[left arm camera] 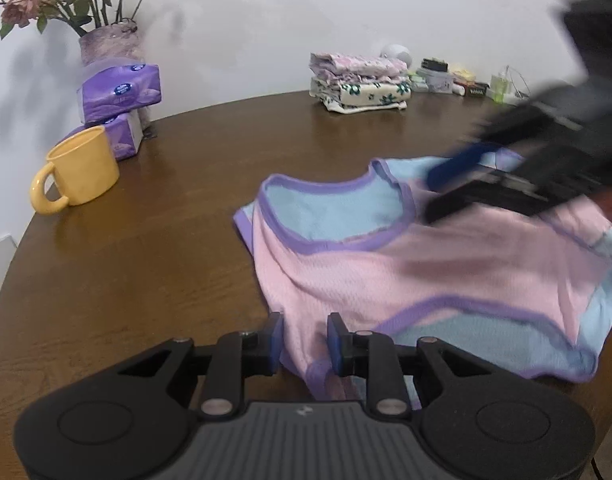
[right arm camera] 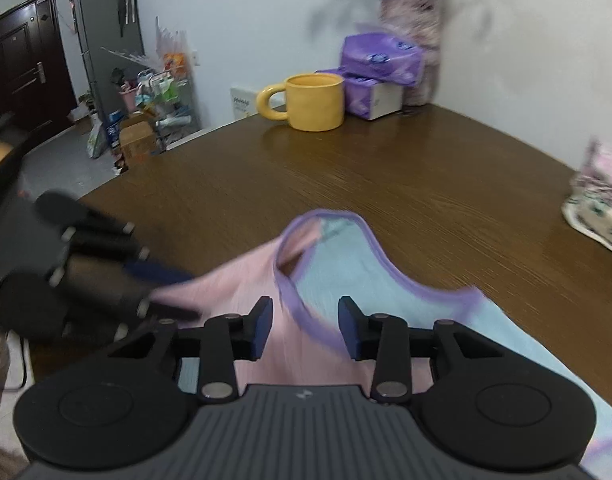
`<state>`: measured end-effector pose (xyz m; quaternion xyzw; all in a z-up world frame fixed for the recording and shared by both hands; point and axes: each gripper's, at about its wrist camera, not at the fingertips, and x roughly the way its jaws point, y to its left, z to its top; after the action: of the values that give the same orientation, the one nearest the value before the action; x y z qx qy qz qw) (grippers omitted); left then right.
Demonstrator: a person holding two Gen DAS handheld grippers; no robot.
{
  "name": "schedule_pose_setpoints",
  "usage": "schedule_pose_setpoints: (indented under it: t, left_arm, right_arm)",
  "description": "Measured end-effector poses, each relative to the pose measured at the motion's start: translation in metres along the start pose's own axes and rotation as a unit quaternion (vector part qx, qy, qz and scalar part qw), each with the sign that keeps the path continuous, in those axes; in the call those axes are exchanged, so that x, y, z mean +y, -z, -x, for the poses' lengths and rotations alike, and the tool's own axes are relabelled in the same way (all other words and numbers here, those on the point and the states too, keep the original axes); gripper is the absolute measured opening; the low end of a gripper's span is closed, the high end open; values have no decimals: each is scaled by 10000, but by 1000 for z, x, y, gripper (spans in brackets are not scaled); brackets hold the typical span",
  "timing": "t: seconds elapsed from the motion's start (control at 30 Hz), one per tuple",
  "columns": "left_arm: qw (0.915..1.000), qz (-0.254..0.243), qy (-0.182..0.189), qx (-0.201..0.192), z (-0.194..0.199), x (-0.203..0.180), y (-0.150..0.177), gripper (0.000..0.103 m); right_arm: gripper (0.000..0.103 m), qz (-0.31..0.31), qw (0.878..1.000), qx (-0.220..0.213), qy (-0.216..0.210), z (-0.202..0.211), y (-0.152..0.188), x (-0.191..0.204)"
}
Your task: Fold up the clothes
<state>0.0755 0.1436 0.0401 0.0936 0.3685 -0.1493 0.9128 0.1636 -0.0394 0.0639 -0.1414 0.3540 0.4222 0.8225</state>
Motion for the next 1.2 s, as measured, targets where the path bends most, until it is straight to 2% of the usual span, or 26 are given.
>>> schedule_pose_setpoints:
  t: [0.17,0.2,0.23,0.3,0.33,0.7,0.77,0.87,0.9,0.93,0.97,1.0,1.1,1.2]
  left_arm:
    - [9998,135,161,-37,3,8,6,22]
    - [9996,171,208,-49,3,10,7,22]
    - [9996,182,215,-52,3,10,7,22]
    - [9996,196,218,-56,4,11,8,22]
    - [9995,203,219,-58,4,12,9,22]
    - [9993,297,210,-128,7,17,10,22]
    - [9991,323,196,-166,8,17,8,22]
    - [9989,362,177,-223,10,18,4,23]
    - [9989,375,170,-242,11,18,3,27]
    - [9988,388,164,-261,11,19,2,31]
    - [9987,401,157,-280,12,19,1,31]
    - [9986,414,151,-299,13,19,-1,31]
    - [9988,373,115,-310,14,17,-2,27]
    - [9996,239,-31,-122,10,12,3,21]
  right_arm:
    - [34,-148,9982,291,-504,-46,-18,-4]
    - [29,-155,9976,361,-566,-52,-19,-4]
    - [17,-135,9968,441,-648,-57,-19,-4]
    - [4,-118,9965,466,-683,-60,-22,-8]
    - [1,-109,9963,478,-701,-61,-23,-9]
    - [0,-588,9955,413,-621,-73,-27,-43]
    - [2,-773,9937,324,-744,-70,-26,-49]
    - [7,-774,9905,246,-1107,-58,-25,-47]
    - [11,-739,9896,237,-1210,-55,-25,-46]
    - [19,-752,9898,209,-1189,-52,-24,-47]
    - [21,-764,9901,181,-1167,-49,-23,-47]
    - [21,-776,9903,154,-1146,-46,-22,-48]
    - [2,-813,9908,71,-1081,-38,-20,-50]
    - [3,-850,9912,-11,-1016,-30,-18,-51]
